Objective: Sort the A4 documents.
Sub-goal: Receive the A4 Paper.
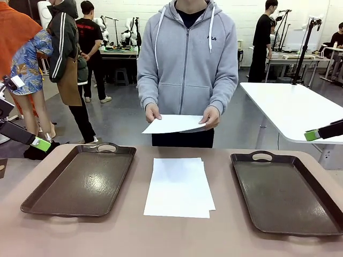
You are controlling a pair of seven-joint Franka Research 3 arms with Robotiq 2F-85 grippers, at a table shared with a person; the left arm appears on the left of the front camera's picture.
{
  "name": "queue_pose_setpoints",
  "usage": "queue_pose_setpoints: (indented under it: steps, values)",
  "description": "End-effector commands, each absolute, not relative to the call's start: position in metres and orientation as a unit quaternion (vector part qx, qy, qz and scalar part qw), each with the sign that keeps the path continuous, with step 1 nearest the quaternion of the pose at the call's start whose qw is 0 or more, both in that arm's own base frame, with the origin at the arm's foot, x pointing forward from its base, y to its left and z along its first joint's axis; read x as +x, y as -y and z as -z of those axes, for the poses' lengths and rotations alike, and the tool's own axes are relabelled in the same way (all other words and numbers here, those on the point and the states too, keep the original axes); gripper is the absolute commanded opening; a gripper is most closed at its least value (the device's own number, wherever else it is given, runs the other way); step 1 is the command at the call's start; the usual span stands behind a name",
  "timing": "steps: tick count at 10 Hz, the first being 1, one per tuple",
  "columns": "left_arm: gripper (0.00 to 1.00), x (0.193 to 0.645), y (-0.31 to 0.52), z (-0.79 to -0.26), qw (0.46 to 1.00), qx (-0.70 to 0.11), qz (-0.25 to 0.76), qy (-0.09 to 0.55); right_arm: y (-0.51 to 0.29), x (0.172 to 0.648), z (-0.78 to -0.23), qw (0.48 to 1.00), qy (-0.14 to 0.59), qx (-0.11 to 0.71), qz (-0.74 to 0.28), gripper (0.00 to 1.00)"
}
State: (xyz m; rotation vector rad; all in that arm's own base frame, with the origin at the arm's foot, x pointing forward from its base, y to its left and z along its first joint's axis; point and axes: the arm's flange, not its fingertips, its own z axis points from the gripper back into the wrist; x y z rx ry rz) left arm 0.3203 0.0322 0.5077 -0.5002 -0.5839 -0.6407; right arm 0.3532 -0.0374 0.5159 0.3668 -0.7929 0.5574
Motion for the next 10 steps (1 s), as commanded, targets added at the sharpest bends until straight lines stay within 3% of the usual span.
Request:
queue_pose_setpoints:
  steps: [1, 10]
  values:
    - [1.00, 0.3205, -0.0338, -0.5073, 0.872, -0.245, 0.313, 0.284, 0.0384, 0.3520, -0.5155, 0.866, 0.378, 0.181, -0.272, 1.00]
    - [1.00, 0.3205, -0.0338, -0.5073, 0.872, -0.245, 0.313, 0.284, 0.0384, 0.3520, -0.5155, 0.866, 0.378, 0.181, -0.272, 1.00]
